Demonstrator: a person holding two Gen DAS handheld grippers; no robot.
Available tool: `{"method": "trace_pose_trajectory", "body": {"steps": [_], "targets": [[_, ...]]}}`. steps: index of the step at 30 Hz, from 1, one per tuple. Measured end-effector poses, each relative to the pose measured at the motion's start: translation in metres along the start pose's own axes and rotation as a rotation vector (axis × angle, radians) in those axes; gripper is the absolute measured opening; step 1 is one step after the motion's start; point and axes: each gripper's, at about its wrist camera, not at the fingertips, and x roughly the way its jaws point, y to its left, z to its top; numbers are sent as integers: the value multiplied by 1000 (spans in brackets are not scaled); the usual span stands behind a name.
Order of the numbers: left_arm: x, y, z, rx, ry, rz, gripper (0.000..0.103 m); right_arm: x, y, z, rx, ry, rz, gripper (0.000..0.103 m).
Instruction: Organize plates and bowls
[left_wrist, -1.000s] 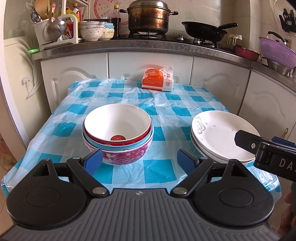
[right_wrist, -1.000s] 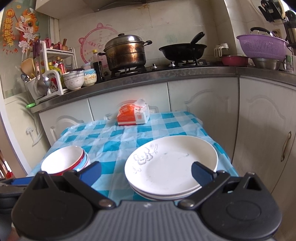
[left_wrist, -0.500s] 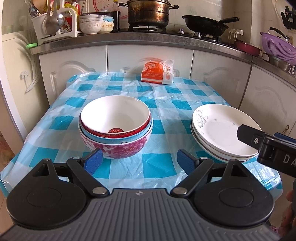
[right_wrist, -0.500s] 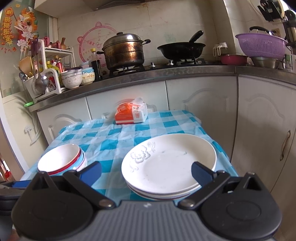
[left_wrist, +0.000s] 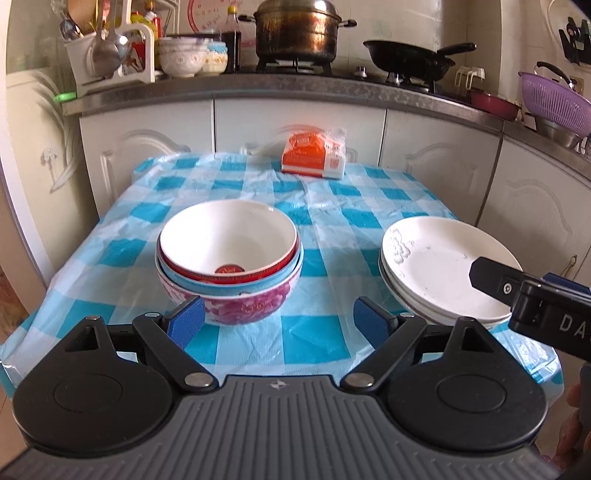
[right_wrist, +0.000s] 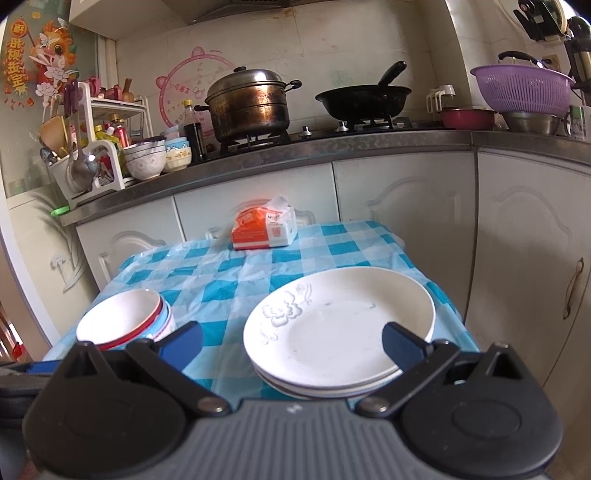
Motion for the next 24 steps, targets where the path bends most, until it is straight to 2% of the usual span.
{"method": "trace_pose_trajectory", "body": {"steps": [24], "targets": [[6,3,-3,13,18,-41,103,7,-6,-5,0,14,12,102]]}}
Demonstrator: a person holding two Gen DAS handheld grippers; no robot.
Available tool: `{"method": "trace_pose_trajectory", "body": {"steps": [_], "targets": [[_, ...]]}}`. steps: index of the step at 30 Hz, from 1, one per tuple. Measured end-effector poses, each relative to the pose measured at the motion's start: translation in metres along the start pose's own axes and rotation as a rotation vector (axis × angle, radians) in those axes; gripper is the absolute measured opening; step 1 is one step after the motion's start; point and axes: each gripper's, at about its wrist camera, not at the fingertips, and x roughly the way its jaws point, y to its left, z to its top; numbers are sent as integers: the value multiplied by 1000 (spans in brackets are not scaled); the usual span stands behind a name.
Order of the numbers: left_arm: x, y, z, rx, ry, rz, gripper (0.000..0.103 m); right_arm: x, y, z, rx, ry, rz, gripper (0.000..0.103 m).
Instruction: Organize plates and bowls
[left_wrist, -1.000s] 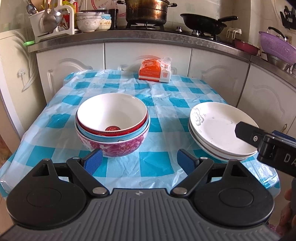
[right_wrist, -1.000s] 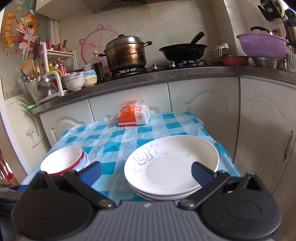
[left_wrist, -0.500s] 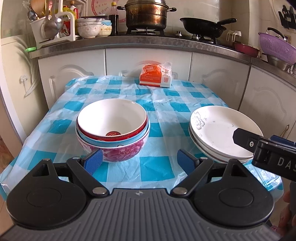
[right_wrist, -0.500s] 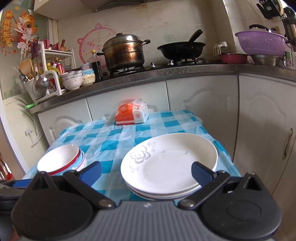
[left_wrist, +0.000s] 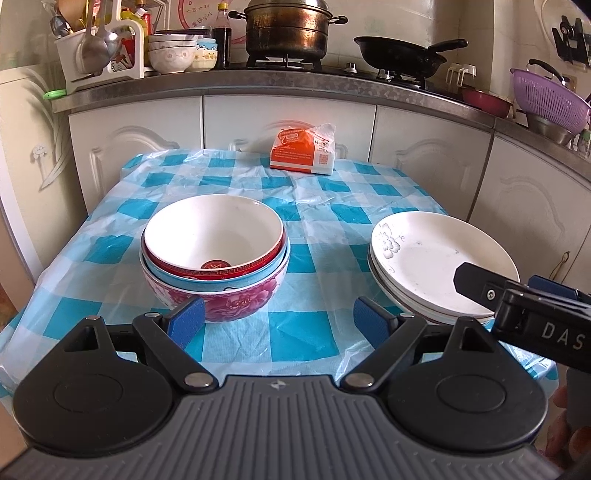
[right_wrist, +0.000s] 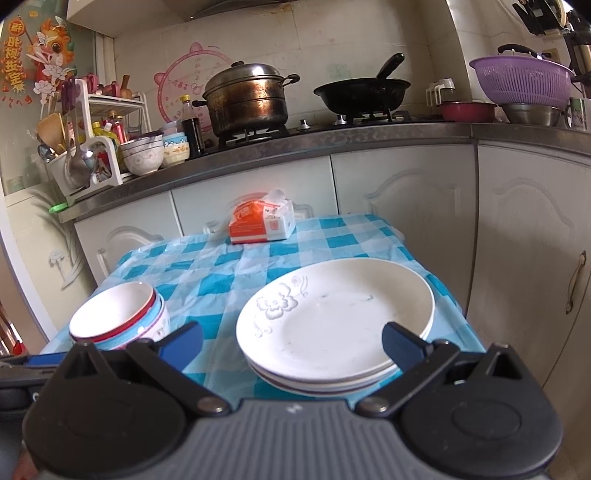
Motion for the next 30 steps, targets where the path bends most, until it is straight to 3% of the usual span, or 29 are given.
{"method": "trace_pose_trajectory", "body": {"steps": [30], "targets": [[3,3,-2,5,6,14,103,0,3,-2,-9,-3,23,102]]}}
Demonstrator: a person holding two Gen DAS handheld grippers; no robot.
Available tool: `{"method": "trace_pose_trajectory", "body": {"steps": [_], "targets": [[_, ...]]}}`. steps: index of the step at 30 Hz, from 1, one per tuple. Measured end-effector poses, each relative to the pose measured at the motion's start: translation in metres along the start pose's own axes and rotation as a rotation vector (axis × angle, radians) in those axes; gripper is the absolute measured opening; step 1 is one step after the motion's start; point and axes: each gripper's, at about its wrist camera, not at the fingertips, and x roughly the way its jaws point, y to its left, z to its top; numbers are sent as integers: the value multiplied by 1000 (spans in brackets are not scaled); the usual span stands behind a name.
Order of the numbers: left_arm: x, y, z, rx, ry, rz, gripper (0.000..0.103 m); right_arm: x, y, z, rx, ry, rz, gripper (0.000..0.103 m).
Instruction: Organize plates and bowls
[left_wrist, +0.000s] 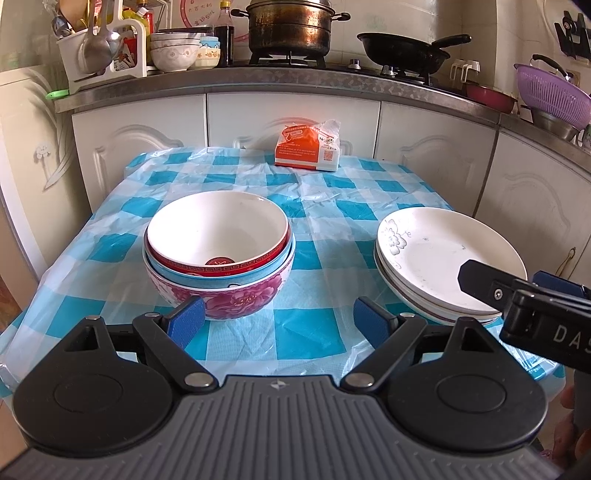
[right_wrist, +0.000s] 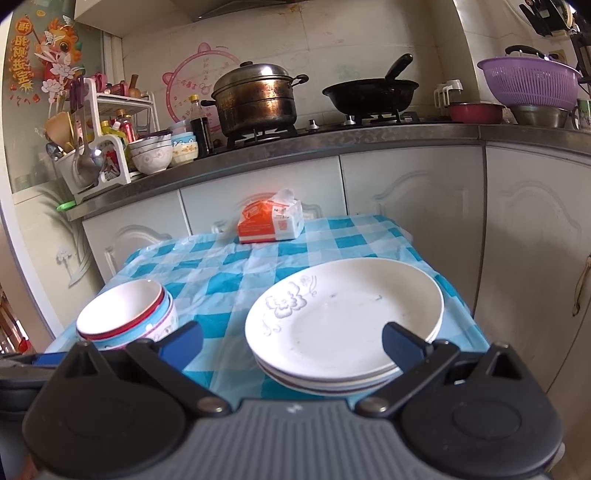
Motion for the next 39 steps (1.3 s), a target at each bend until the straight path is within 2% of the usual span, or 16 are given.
{"method": "trace_pose_trajectory", "body": {"steps": [39], "targets": [[4,-1,-1,0,5,9,103,-2,-1,-1,-4,-5,3,102]]}}
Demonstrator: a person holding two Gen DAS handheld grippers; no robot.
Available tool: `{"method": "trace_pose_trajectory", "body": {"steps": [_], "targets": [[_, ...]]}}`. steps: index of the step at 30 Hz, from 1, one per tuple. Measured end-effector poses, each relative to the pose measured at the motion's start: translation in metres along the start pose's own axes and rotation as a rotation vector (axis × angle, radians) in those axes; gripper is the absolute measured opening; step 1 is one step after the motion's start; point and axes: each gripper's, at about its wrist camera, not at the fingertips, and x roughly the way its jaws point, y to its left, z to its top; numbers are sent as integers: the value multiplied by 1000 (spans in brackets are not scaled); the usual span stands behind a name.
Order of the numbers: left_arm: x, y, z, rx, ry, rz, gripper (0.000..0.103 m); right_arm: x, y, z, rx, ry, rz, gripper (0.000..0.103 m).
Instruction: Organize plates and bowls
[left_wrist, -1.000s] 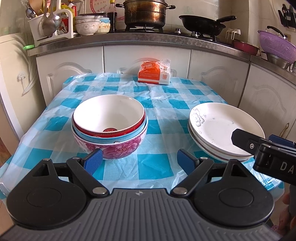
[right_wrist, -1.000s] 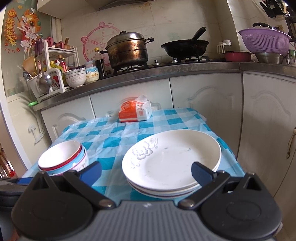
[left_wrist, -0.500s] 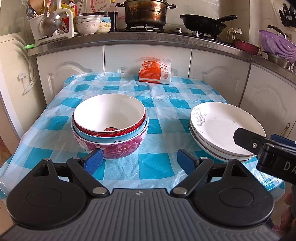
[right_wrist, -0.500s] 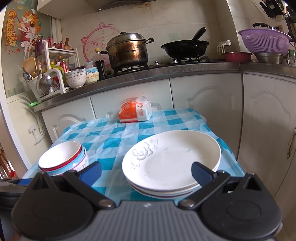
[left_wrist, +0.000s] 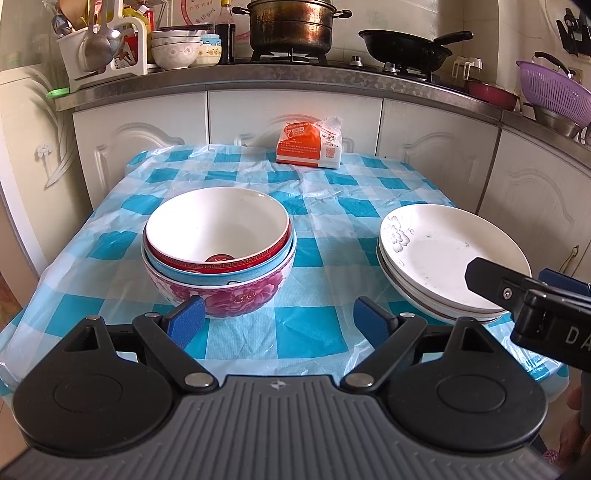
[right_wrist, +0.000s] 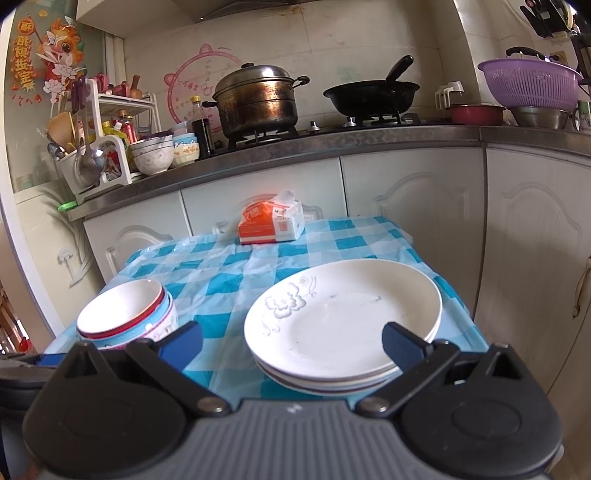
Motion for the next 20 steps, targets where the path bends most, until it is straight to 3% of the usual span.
{"method": "trace_pose_trajectory", "body": {"steps": [20], "targets": [[0,1,0,-3,-12,-16,103,2,0,-1,-7,11,11,102]]}}
